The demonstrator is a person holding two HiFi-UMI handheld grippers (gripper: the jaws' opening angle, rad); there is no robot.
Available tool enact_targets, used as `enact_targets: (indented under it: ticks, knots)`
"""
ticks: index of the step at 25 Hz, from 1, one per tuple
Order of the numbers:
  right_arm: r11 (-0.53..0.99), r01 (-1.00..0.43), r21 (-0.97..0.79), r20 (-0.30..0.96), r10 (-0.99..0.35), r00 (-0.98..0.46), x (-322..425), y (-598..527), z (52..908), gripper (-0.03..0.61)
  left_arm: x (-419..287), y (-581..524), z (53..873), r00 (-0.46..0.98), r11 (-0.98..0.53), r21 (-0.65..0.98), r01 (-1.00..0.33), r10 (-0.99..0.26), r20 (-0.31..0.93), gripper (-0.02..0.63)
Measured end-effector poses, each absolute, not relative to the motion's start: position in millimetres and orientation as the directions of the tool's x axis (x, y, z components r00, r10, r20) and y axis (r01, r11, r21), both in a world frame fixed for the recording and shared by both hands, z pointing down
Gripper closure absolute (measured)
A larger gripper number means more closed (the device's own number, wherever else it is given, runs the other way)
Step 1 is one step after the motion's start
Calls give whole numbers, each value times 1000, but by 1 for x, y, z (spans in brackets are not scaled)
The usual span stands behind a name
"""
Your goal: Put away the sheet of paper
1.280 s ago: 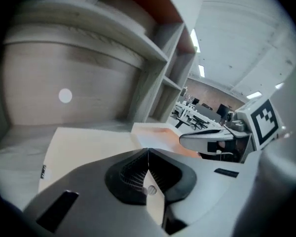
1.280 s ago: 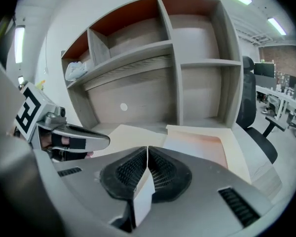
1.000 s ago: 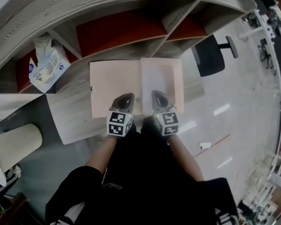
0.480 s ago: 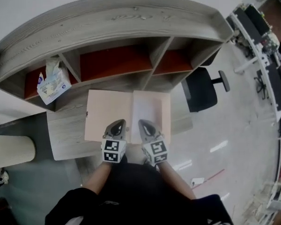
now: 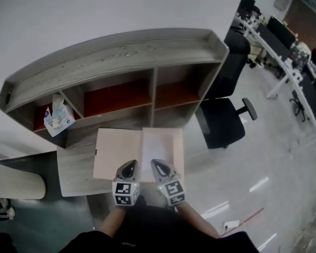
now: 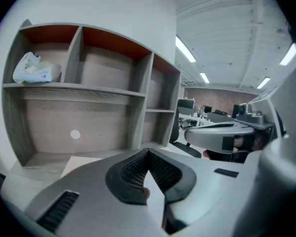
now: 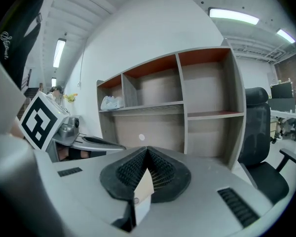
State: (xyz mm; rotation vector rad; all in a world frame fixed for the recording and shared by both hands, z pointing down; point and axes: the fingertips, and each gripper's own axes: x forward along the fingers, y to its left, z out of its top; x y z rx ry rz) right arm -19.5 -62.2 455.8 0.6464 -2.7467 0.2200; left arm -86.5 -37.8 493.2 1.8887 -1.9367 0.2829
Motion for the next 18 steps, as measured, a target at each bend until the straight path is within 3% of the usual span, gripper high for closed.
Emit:
enact_targets:
  ticks: [18]
  knots:
    - [881,-459,-113,213,-430,-877,102,-20,423,561,30,21,452,-81,124,94,-988,-927,366,569]
